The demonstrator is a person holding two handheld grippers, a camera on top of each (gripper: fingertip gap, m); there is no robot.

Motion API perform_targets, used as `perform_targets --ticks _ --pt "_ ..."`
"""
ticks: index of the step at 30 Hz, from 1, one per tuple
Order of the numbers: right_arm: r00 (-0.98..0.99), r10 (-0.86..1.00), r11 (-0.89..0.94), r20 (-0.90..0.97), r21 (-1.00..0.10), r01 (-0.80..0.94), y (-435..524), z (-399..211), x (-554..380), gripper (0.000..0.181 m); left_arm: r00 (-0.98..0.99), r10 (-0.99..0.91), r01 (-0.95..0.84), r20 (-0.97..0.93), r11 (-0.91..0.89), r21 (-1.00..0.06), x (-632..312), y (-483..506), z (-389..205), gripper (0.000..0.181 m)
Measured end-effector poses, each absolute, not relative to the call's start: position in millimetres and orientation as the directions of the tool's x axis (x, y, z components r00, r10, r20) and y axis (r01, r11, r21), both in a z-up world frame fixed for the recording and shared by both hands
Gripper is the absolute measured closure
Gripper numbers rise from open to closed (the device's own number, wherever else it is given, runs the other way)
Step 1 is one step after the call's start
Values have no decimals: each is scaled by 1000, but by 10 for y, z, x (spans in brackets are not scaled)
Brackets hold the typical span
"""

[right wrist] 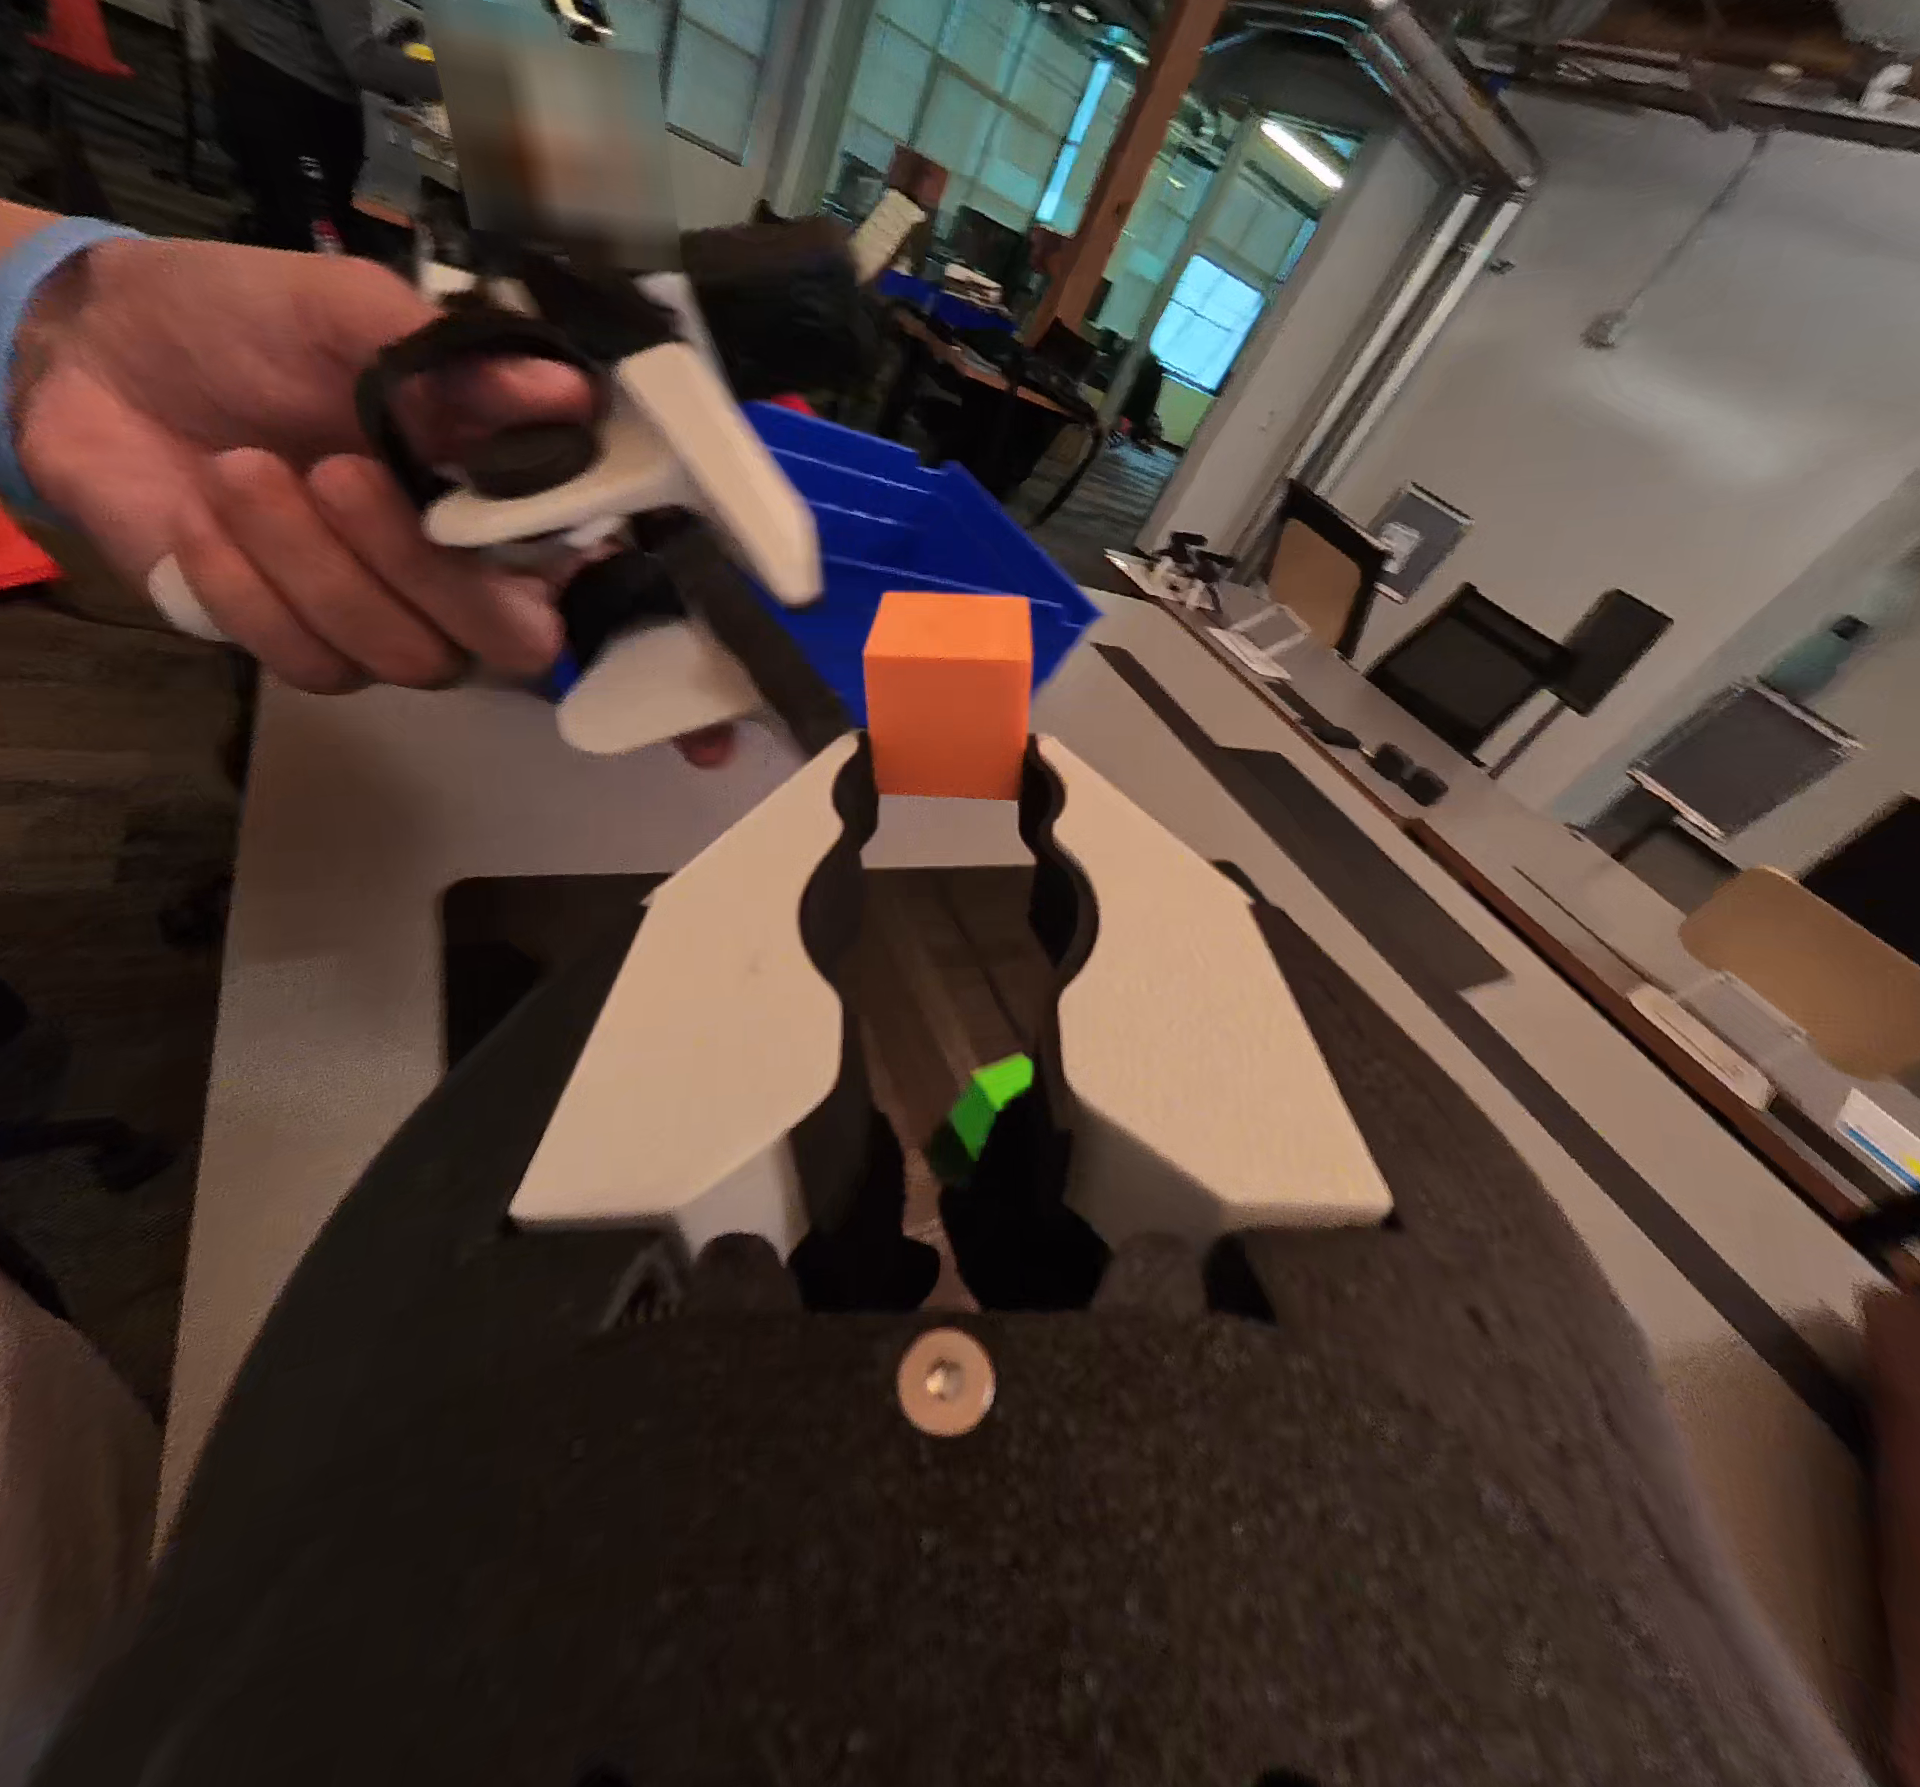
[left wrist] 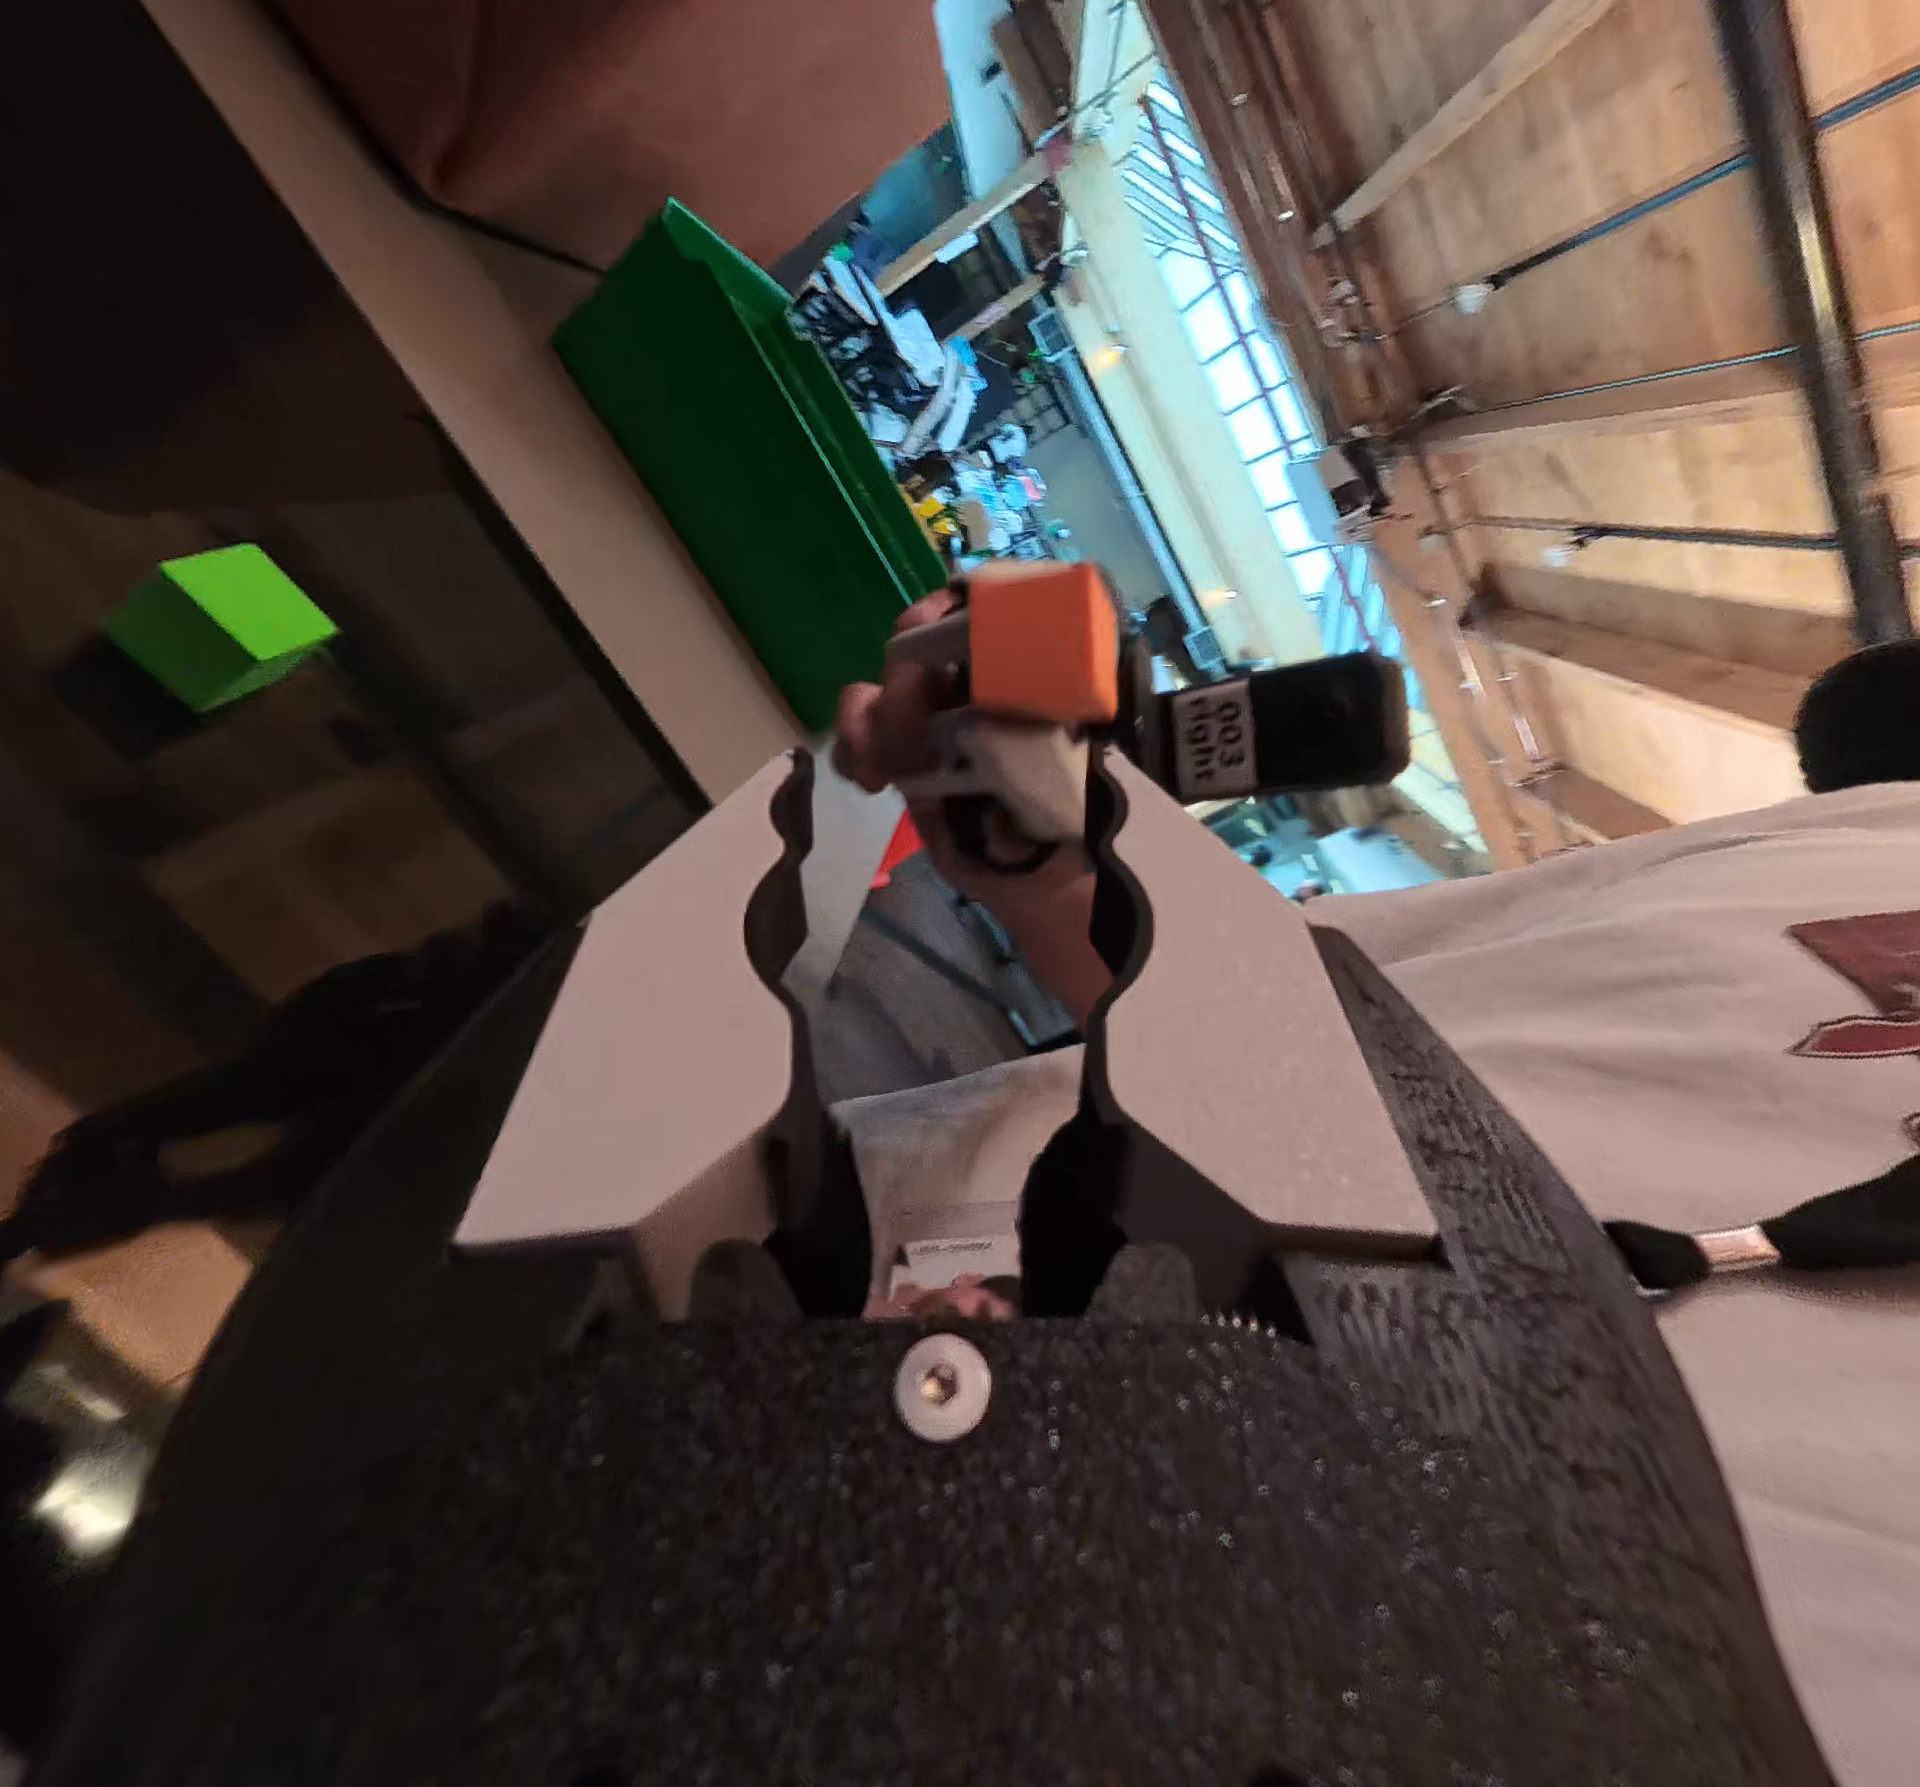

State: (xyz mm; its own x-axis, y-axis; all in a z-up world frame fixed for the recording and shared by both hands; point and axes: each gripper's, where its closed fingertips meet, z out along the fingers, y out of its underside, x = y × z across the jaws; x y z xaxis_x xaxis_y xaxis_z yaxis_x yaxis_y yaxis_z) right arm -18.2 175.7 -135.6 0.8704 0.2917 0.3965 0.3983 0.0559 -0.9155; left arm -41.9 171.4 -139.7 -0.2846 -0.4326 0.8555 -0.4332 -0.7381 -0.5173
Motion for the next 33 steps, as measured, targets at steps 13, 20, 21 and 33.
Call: perform_targets --ticks 13,20,21,33 --pt "945 -323 -813 48 -526 -251 -237 -2166 3022 155 -96 -653 -553 751 -592 -586 -602 1454 -1916 129" --pt "977 -192 -976 -88 -86 -199 -344 -3031 2906 154 -42 -789 -640 613 -450 -623 -563 1353 -2146 129" --pt "978 -192 -975 -85 -99 -200 -294 -3003 2920 154 -43 -796 -655 604 -434 -618 -570 1321 -2154 129" --pt "968 -247 -763 38 -624 -170 -7 -1748 2672 129 26 -882 -630 471 -380 -677 -758 1448 -1983 129"
